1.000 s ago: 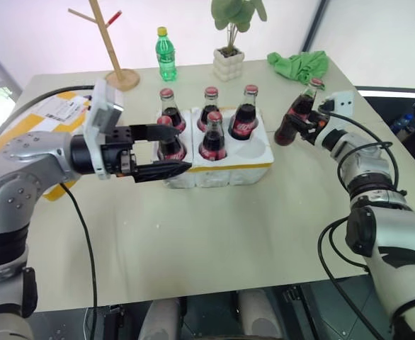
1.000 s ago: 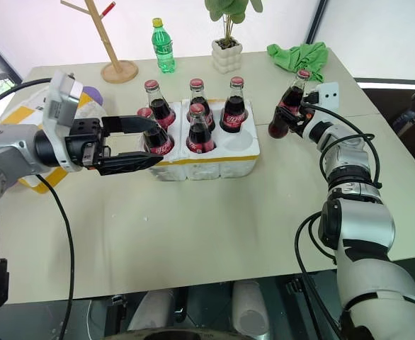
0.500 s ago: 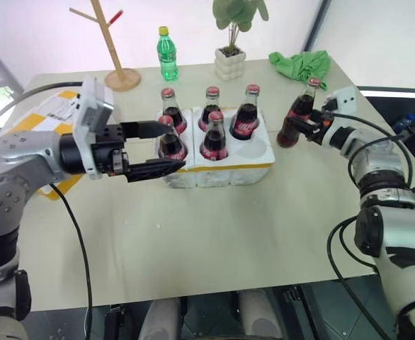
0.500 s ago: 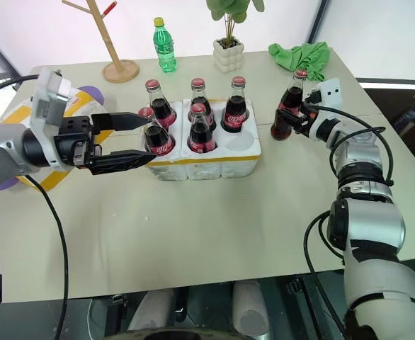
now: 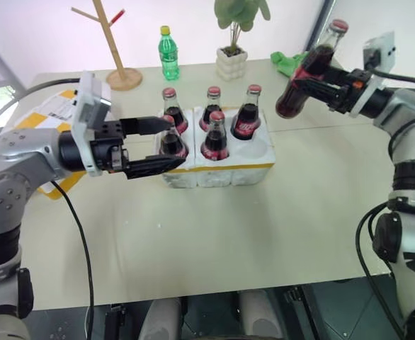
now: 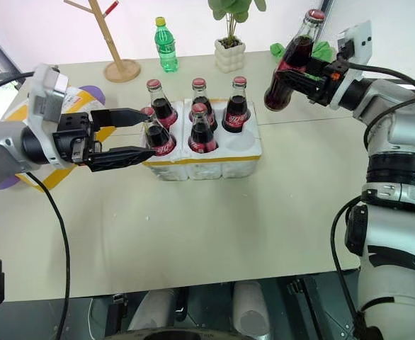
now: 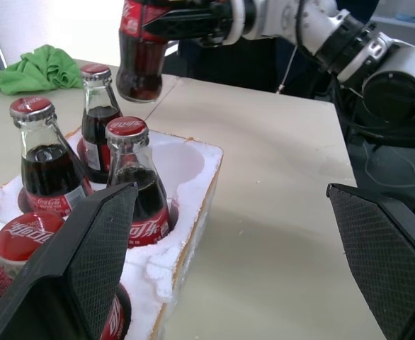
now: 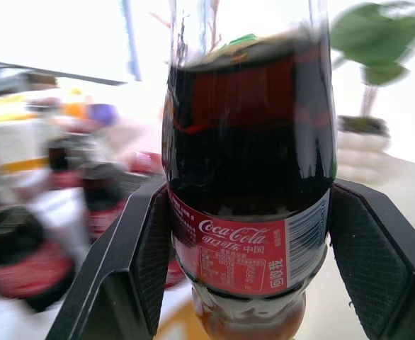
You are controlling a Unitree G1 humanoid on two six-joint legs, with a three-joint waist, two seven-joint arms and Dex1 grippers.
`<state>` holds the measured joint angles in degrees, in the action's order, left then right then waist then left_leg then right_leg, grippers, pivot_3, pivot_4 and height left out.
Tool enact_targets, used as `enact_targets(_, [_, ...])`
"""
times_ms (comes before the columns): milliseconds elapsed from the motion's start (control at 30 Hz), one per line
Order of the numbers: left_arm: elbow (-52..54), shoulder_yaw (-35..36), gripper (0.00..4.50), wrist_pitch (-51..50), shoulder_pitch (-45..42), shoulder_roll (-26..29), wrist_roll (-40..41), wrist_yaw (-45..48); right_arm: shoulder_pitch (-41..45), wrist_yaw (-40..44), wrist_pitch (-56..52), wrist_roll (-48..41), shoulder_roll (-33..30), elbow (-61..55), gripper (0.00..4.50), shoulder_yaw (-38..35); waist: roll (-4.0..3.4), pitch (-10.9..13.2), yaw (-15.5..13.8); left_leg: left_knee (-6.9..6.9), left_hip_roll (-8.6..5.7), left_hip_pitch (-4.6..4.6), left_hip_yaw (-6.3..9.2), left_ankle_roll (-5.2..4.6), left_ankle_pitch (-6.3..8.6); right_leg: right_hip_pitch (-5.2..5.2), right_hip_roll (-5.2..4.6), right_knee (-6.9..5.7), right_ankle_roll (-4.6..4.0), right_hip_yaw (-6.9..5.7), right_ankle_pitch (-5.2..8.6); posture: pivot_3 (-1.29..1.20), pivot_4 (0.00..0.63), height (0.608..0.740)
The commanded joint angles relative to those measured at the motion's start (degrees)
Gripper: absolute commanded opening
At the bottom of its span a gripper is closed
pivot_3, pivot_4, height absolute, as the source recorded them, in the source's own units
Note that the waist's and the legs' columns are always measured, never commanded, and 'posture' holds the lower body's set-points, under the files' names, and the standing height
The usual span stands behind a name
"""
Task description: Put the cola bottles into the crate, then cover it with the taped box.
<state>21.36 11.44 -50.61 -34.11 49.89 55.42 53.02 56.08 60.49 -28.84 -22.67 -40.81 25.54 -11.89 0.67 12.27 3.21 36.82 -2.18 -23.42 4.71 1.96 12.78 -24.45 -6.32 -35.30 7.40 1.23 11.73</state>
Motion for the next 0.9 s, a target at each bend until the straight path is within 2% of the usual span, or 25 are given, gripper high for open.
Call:
enact_targets(33, [0.3,0.4,4.5,1.4,-0.5,0.3,-0.7,0.7,-0.8,2.0,-3.0,-4.5,-1.8,-8.4,2.64,-1.7,0.0,0.0,-0.1,0.02,0.0,0.0,-0.01,0.0,0.0,0.0,0.0,0.0,0.0,0.0,0.0,0.0,0.15,0.74])
enact_targets(200, [0.4,0.2,4.5,2.3,-0.5,-0.2,-1.4,0.8,-5.3,8.1,-6.8,-8.4,-4.4,-14.8,2.64,-1.4,0.0,0.0,-0.8,0.03,0.0,-0.01,-0.01,0.0,0.0,0.0,0.0,0.0,0.0,0.0,0.0,0.0,0.15,0.74])
enact_targets(300, [0.5,0.2,4.5,2.7,-0.2,-0.7,-1.5,0.6,-6.0,8.8,-7.7,-9.2,-4.9,-15.9,2.64,-1.1,0.0,0.0,-0.8,0.04,0.0,-0.03,-0.02,0.0,0.0,0.0,-0.01,0.02,0.0,0.0,0.0,0.0,0.15,0.74])
enact_targets(900, [0.5,-0.4,4.5,2.1,-1.2,-1.7,-1.6,0.1,-5.7,7.9,-6.1,-8.2,1.4,-16.4,2.64,5.4,0.01,0.0,-0.9,0.08,0.0,-0.04,-0.01,0.0,0.0,0.0,-0.01,0.0,0.0,0.0,0.0,0.0,0.15,0.74])
